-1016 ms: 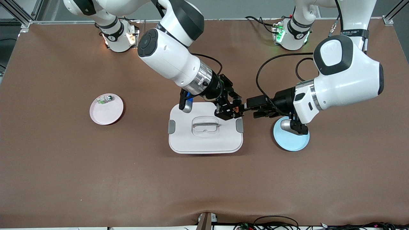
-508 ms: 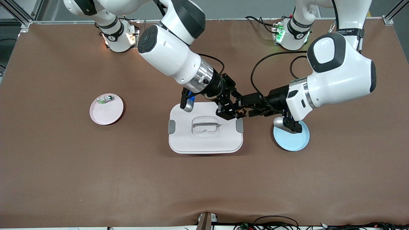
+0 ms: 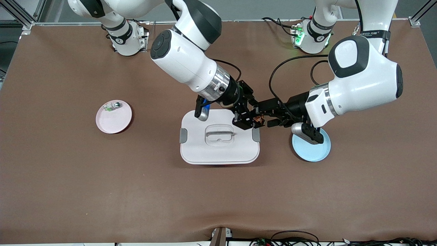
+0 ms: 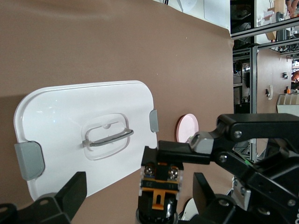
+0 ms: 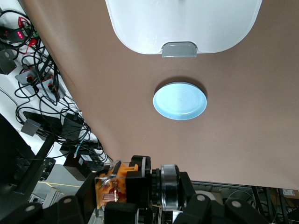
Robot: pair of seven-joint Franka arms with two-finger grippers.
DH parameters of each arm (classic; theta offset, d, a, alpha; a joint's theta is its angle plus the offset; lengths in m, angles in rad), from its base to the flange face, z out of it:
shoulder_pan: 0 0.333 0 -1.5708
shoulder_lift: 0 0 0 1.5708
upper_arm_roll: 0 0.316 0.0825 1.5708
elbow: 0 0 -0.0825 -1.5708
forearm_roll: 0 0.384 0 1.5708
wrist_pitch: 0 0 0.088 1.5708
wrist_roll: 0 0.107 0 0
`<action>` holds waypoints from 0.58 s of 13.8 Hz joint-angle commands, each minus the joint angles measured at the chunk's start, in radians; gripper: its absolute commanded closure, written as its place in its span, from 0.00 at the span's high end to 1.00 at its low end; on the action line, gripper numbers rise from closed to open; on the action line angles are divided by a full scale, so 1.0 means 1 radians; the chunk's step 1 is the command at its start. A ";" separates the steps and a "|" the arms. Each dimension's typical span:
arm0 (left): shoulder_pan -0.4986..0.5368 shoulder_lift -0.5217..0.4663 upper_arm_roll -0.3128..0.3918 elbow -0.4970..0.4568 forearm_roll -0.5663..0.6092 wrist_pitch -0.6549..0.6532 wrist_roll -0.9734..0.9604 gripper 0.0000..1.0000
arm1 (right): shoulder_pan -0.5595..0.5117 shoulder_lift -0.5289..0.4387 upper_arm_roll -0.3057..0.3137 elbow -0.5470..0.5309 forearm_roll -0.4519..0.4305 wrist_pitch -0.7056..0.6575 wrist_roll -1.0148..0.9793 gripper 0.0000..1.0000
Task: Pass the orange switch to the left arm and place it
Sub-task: 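Grasp the orange switch with the left gripper from the right gripper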
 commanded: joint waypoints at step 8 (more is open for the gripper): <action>-0.007 -0.002 0.002 0.009 0.026 0.008 0.042 0.01 | 0.009 0.026 -0.007 0.043 0.011 0.018 0.021 0.00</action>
